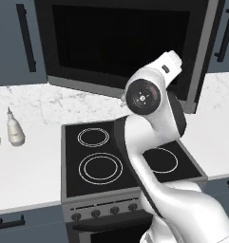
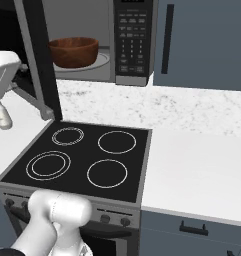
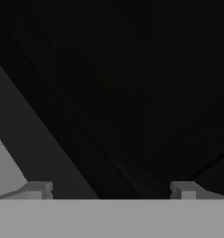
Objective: Pick the eggplant from the sink and place it in the bowl. Then pick the bowl and place it in the microwave. Then close the microwave door and press the start button.
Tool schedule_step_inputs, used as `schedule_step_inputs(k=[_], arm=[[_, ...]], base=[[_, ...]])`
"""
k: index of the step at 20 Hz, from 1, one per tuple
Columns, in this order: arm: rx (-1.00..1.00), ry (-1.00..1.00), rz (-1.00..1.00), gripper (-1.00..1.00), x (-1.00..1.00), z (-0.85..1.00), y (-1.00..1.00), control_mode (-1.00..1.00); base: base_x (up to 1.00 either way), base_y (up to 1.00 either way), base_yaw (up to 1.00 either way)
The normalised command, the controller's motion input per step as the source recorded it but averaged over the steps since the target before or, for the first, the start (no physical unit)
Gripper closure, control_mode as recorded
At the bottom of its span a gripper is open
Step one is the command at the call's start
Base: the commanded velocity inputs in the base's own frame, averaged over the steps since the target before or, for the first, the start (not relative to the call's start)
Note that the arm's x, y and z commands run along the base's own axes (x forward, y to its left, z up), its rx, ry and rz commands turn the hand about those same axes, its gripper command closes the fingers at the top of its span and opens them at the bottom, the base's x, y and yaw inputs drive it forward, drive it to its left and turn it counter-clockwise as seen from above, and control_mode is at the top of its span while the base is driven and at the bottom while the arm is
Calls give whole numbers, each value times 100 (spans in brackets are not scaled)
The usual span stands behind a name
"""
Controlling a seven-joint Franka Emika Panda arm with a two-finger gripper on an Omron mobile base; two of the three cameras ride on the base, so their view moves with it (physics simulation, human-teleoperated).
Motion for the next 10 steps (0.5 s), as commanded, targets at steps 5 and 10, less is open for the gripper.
schedule_step_inputs(k=[5,10], arm=[[0,0,14,-100,96,5,0,-100],[0,0,13,-100,86,7,0,-100]], base=[[0,0,0],[0,0,0]])
